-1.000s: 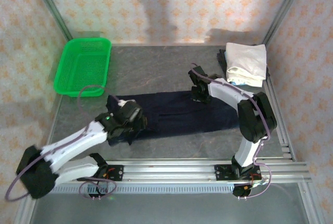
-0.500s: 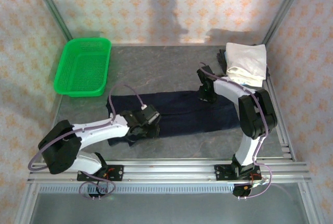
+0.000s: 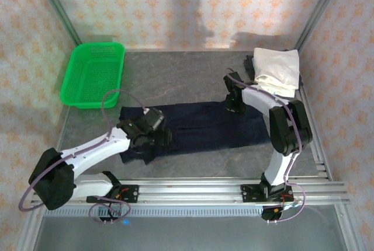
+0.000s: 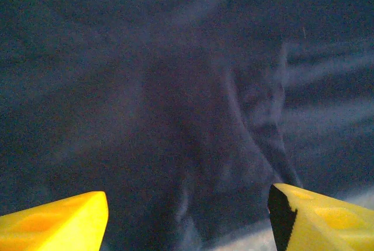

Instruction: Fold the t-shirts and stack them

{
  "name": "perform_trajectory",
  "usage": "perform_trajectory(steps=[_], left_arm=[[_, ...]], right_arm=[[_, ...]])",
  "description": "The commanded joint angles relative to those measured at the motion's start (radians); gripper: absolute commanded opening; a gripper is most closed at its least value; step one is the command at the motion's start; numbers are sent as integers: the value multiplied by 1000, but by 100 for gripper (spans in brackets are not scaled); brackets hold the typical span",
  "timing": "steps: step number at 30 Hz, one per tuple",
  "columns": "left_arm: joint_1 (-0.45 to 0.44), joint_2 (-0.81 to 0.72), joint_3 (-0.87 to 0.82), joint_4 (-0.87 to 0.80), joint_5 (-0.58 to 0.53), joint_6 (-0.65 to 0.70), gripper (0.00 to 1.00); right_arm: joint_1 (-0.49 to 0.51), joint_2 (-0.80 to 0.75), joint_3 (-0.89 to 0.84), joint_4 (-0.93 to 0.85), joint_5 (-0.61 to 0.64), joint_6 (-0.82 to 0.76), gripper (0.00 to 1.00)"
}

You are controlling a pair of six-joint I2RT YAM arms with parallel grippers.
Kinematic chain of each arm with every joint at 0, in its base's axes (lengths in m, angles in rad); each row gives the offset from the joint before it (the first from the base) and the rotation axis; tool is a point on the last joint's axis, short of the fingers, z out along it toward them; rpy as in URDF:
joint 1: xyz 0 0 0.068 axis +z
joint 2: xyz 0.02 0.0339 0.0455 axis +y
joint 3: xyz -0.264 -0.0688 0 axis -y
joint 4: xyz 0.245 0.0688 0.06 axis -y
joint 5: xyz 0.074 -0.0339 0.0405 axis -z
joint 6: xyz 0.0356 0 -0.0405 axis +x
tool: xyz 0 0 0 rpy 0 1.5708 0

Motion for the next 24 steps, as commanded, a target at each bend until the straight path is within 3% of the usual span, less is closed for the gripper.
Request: perform_trajectory(steps=[1,7,15,19,24], left_arm=[[74,119,49,44,-18,-9,71],[157,451,193,68,20,-25,67],[321,812,557,-52,42,16,60],[347,839,643,-95,55,75,61],[342,806,705,-127,81,103,64]], right_arm=[[-1,43,7,-19,63,0,26],[-1,14,-78,-11,66,11,26],[-13,-72,-246,-60,139,135,27],[-32,-137,-309,-56,100,177,27],[-28,-254,-265,-50,89,159,30]])
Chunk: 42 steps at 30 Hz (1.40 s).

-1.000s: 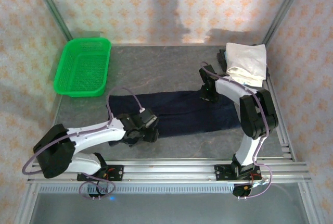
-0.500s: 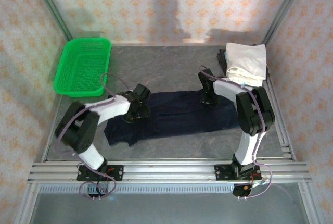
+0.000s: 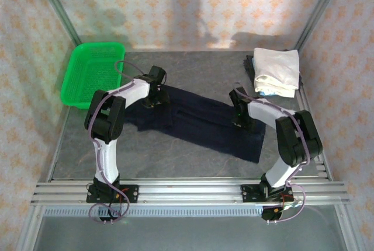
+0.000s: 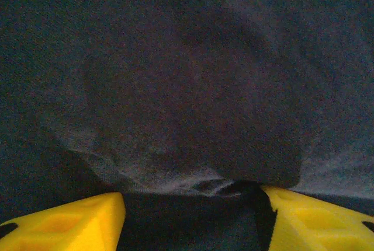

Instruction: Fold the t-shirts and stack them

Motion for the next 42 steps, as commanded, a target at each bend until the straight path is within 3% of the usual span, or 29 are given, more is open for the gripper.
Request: perform_trajectory(steps=[1,7,13,20,25,30,34,37,42], left_arm=[[14,17,52,-105,-18,49,65],[20,150,249,-176,-40,85,67],[45,272,362,-193,-65,78,66],[93,266,297,-157,-52,35,64],[99,258,262,-132,-38,4,64],[94,236,241,-102,3,-24,64],[77,210,276,-119,1,-14,67],[61,215,338,-146,-17,6,69],[63,381,529,-223,47,23,62]], right_arm=[[-17,-74,38,-53,48,0,31],[-57,51,131,-58,112,-33,29],[-174,101,58,21,18,-1,24],[-302,33,-36,13,-29,45,12],[-366,-98,-126,27,-61,86,11],[-333,-253,-234,94,-135,152,10],[-245,-277,-171,46,-103,135,13],[-170,-210,-56,77,-98,62,21],[-96,43,158,-3,-73,-23,20]])
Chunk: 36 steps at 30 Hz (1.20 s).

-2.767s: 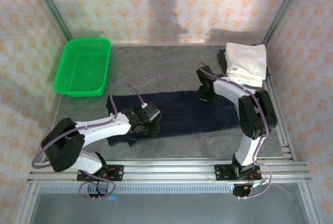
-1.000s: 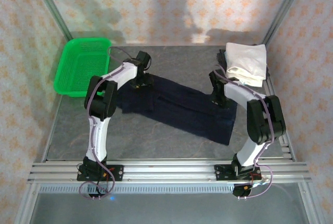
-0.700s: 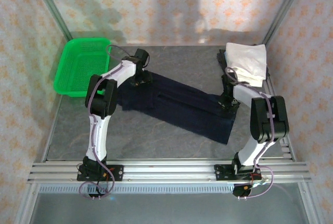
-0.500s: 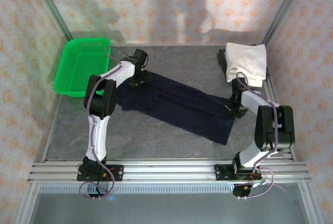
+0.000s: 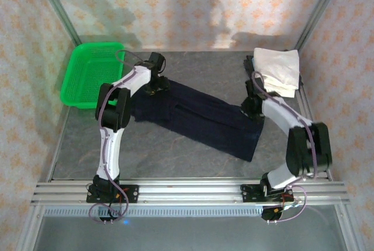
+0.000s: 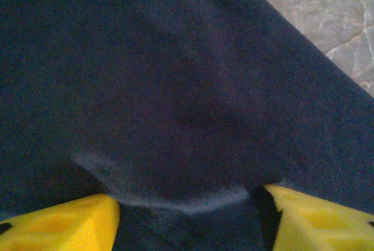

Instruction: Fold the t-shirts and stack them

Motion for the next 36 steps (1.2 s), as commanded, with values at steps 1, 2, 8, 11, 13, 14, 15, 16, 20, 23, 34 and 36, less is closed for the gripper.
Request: perform_trajectory(steps=[1,2,8,11,13,14,15,16,20,23,34,36], left_arm=[[1,141,117,-72,36,18,61],[1,167,137,-69,53,15,61],[-2,331,358,-88,133,22,60],[-7,459,610,-135,203,42,59],[-14,532,762,-125,273,45,59],[-20,548,796,-103,292,33,59],[-22,552,808,-61,325,20,60],[-27,551,807,-17,353,11,60],[-52,516,815,72,401,21,66],[-66,465,850,47,390,73,85],[-60,174,799,-151,262,172,100],[-68,96,705,-178,197,175,100]], right_arm=[[45,155,97,-79,66,-73,20],[58,176,93,-72,69,-77,20],[130,189,9,-76,86,-9,20],[198,173,-39,-88,92,43,21],[258,168,-60,-115,105,95,21],[290,164,-70,-122,100,112,21],[329,155,-77,-131,103,142,21],[374,146,-80,-137,98,167,21],[578,139,-39,-154,73,249,24],[699,172,65,-173,19,250,24],[722,-96,51,-263,160,141,43],[669,-176,-45,-274,168,124,50]])
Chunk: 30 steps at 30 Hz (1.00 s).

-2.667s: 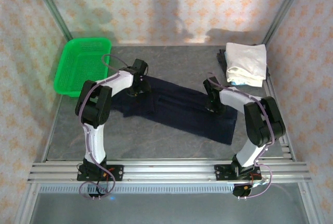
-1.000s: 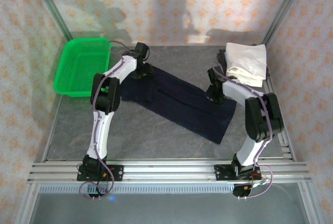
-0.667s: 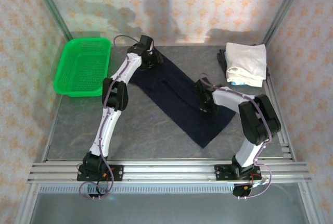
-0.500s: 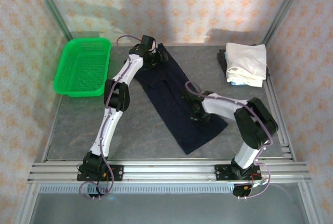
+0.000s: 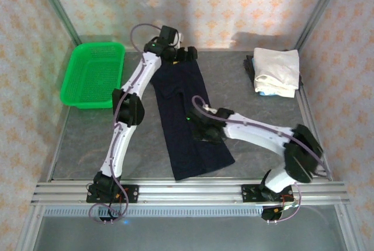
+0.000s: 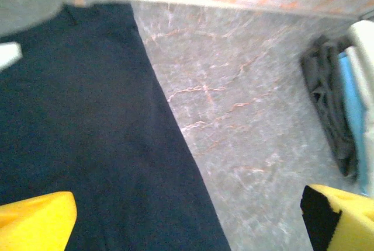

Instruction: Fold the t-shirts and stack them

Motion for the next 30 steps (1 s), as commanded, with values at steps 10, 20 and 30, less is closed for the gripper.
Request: perform_trajectory(steps=[10,20,30], left_arm=[[-206,-909,-1169,151,-350,-104,94],[-839,-1237,-1847,200,-615,-717,81],[-1082,-1161,-1941,336,-634,-933,60]], right_arm=[[-165,-240,-392,-36,-69,-43,52],[-164,-328,-513,-3,-133,-21,53],[-165,-342,-531,82,-184,-107,50]])
